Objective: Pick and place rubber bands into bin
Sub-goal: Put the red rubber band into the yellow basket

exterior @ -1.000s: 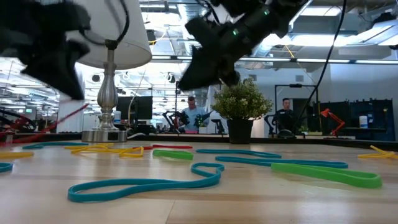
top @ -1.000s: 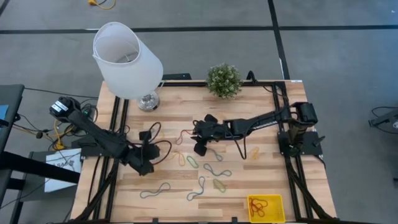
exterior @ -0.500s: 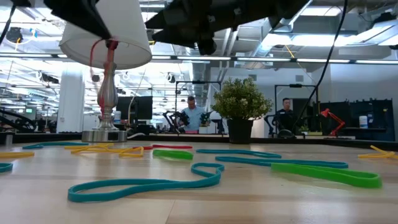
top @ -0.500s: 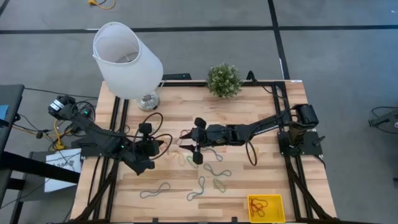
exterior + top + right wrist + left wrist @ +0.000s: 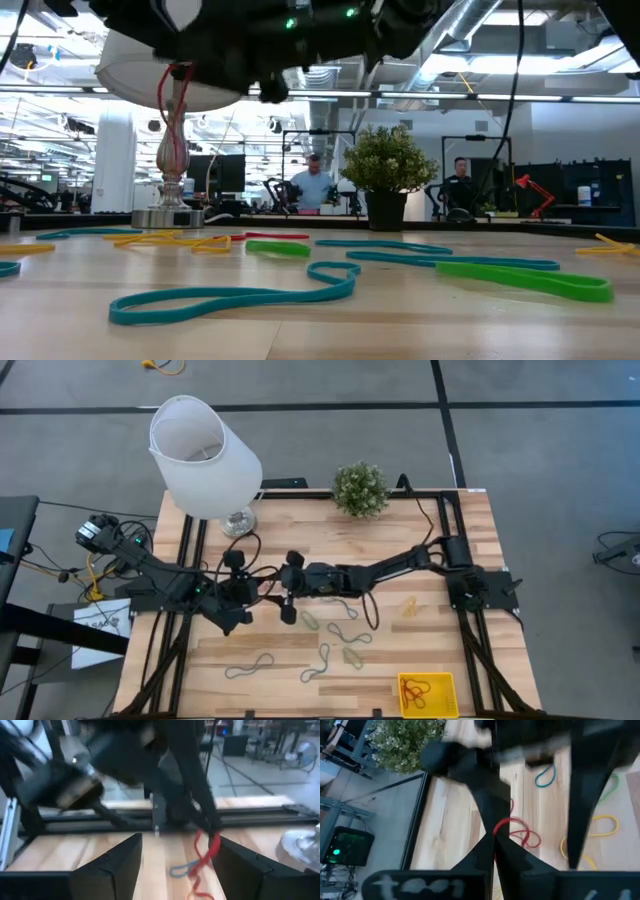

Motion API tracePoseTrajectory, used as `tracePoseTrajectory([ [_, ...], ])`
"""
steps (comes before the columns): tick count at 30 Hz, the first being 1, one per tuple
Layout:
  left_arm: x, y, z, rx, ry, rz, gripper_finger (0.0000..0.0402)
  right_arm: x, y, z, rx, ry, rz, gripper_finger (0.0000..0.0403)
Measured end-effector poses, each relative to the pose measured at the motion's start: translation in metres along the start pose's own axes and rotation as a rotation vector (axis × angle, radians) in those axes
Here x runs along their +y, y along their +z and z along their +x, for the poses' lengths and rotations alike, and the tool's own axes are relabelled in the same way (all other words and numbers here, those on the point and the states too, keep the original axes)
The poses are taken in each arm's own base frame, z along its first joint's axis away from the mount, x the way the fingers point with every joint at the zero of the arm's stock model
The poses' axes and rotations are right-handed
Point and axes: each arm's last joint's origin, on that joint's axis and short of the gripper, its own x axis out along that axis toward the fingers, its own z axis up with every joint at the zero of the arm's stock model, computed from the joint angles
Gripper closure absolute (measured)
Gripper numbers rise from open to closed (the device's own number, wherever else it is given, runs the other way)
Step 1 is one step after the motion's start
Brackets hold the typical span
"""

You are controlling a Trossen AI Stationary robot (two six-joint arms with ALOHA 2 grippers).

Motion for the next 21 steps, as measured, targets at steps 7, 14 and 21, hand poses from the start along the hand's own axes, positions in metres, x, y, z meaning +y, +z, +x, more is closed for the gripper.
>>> tracePoseTrajectory([
  [7, 0.0, 0.0, 0.0, 0.002, -0.001, 0.004, 0.0401, -0.011, 0.005, 0.002, 0.054, -0.024, 0.0, 0.022],
  [14, 0.001, -0.001, 0.0, 0.006, 0.008, 0.011, 0.0401, -0.004, -0.007, 0.001, 0.167, -0.015, 0.028, 0.033],
  [21, 0.001, -0.001, 0.0, 0.006, 0.012, 0.01, 0.0401, 0.001, -0.016, -0.002, 0.249, -0.12, -0.009, 0.0395],
])
